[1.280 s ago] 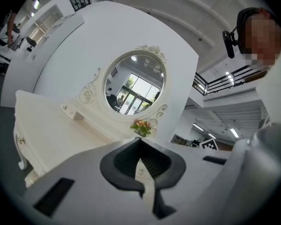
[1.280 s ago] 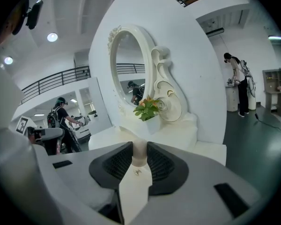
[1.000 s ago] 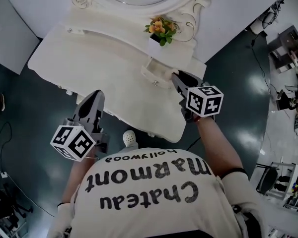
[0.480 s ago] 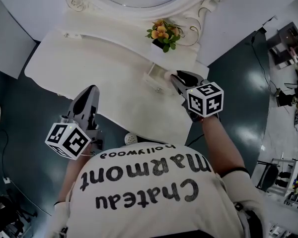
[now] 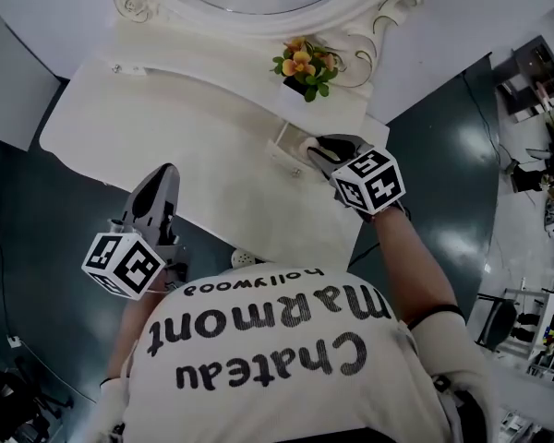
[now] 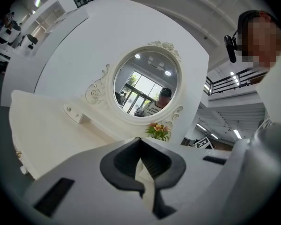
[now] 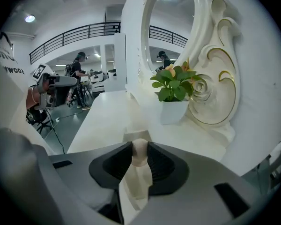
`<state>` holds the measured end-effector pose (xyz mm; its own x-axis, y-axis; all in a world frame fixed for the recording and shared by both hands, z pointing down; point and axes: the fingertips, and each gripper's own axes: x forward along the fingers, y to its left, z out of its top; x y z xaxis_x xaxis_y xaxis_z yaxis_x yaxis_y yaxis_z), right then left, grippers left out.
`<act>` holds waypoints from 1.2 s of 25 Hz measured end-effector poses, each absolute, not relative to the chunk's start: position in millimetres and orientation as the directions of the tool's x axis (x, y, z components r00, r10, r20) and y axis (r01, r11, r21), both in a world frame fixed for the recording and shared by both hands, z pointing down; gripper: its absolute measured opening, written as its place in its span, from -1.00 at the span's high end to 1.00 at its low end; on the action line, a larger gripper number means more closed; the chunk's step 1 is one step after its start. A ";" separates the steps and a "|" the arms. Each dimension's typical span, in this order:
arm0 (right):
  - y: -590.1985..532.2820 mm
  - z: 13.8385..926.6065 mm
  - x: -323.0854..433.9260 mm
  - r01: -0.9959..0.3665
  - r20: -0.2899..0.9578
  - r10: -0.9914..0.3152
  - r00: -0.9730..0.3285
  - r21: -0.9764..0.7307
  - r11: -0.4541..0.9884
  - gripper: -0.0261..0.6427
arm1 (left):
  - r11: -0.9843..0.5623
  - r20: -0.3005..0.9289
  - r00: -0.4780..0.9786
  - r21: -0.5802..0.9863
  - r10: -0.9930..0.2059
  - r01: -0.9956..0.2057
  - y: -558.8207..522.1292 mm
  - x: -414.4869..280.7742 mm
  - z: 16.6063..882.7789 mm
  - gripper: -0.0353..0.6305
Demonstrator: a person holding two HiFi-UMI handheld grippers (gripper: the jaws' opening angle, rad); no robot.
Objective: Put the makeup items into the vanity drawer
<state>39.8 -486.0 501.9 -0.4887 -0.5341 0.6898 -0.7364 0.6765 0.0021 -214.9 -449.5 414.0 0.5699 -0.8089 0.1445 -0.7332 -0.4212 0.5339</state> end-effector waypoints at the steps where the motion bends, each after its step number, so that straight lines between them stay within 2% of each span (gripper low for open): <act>1: -486.1 503.8 39.9 -0.733 0.697 -0.532 -0.481 0.013 0.681 0.57 | -0.419 0.143 0.568 0.535 -0.810 -0.733 -449.7 -216.4 414.5 0.87; 12: -488.7 524.0 33.0 -0.690 0.773 -0.467 -0.430 0.053 0.722 0.56 | -0.397 0.144 0.556 0.557 -0.819 -0.729 -451.6 -226.2 421.9 0.87; 30: -495.3 542.7 28.8 -0.703 0.813 -0.420 -0.403 0.018 0.711 0.54 | -0.378 0.141 0.546 0.579 -0.826 -0.722 -456.5 -233.7 430.3 0.87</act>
